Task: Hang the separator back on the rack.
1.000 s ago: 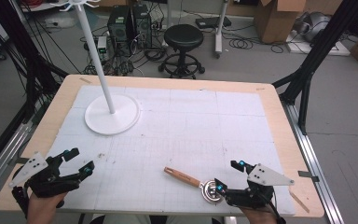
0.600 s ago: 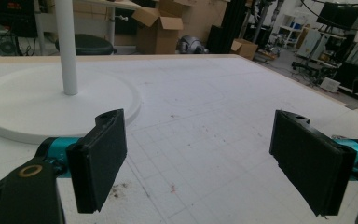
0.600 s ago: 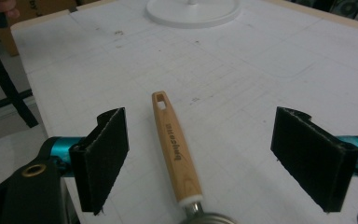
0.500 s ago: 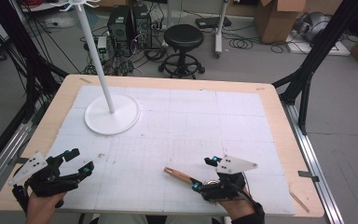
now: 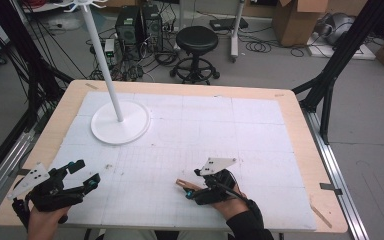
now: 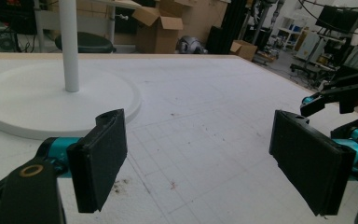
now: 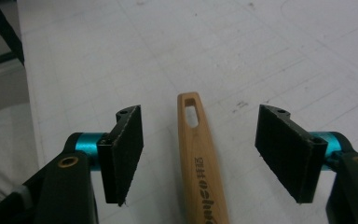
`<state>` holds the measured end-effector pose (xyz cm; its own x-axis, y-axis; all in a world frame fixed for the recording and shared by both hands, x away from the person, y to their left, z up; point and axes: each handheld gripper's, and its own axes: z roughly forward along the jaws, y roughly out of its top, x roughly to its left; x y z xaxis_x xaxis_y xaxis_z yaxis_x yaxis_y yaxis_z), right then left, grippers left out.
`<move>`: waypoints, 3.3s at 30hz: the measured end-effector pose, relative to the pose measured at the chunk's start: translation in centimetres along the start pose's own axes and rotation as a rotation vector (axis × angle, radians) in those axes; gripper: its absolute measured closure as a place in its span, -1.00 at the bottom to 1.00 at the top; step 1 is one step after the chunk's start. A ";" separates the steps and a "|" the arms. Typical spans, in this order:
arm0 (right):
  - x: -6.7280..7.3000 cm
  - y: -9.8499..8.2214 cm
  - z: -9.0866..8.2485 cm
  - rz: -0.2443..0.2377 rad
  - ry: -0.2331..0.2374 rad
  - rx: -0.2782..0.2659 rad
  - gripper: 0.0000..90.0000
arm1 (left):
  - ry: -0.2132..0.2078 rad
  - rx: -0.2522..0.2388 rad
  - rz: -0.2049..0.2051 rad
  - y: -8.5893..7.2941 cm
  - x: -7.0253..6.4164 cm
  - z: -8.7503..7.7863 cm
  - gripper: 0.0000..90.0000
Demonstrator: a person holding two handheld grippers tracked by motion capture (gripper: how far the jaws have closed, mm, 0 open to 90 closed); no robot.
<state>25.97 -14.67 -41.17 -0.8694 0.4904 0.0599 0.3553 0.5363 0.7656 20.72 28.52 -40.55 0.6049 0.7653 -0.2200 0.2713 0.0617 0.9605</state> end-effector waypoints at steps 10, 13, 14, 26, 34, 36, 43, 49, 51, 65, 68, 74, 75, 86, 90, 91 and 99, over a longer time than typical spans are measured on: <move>-0.2 -1.0 1.5 -0.027 -0.002 0.122 -0.12 | -0.004 0.002 0.003 0.0 -0.1 0.1 -0.56; -0.3 -1.0 1.8 -0.028 0.008 0.140 -0.02 | -0.002 -0.001 0.002 0.0 -0.1 0.1 -0.56; -0.3 -1.0 1.9 -0.029 0.008 0.150 0.01 | -0.002 0.000 0.002 0.0 0.0 0.1 -0.56; -0.4 -1.2 2.0 -0.064 0.008 0.174 0.43 | -0.003 0.004 0.000 0.0 0.0 0.1 -0.56; -0.3 -1.2 2.0 -0.085 -0.003 0.172 0.48 | -0.003 0.006 0.000 0.0 0.0 0.1 -0.56; -0.3 -1.2 1.9 -0.089 -0.003 0.168 0.49 | -0.002 0.006 -0.001 0.0 -0.1 0.1 -0.56; -0.5 -1.4 1.1 -0.048 0.031 0.103 0.49 | -0.004 0.011 0.003 -0.1 -0.1 0.1 -0.56; -1.0 -1.3 -0.5 0.010 0.051 0.000 0.49 | -0.003 0.007 -0.001 0.0 -0.1 0.1 -0.55; -1.1 -1.2 -1.0 0.024 0.053 -0.029 0.50 | -0.004 0.008 0.000 0.0 -0.1 0.1 -0.55; -0.7 1.8 -4.6 0.064 0.102 -0.299 0.49 | -0.058 -0.013 -0.001 0.2 -0.7 0.2 -0.55; -0.4 2.6 -4.7 0.074 0.125 -0.361 0.49 | -0.116 -0.021 0.002 0.3 -1.5 0.5 -0.52; 0.4 4.6 -4.1 0.070 0.185 -0.440 0.49 | -0.321 -0.013 -0.020 0.4 -3.4 2.1 -0.37; 0.7 5.0 -3.9 0.066 0.200 -0.449 0.49 | -0.341 -0.013 -0.014 0.4 -3.7 2.4 -0.38; 2.8 8.1 -2.3 0.004 0.299 -0.521 0.49 | -0.575 0.005 -0.018 1.3 -6.3 6.2 -0.39; 3.2 8.6 -2.1 0.000 0.325 -0.535 0.49 | -0.631 0.008 -0.023 1.6 -7.2 7.5 -0.31; 3.2 8.7 -2.2 0.004 0.332 -0.543 0.49 | -0.641 0.013 -0.023 1.6 -7.4 7.9 -0.25; 3.8 9.2 -2.5 -0.009 0.359 -0.550 0.49 | -0.700 -0.017 -0.033 2.2 -9.0 9.9 -0.17</move>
<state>25.09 -9.63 -32.32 -0.9659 0.1768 0.1892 0.2030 0.0634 0.9771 23.25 15.46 -38.15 0.9380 0.1709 -0.3015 0.2895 0.0918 0.9528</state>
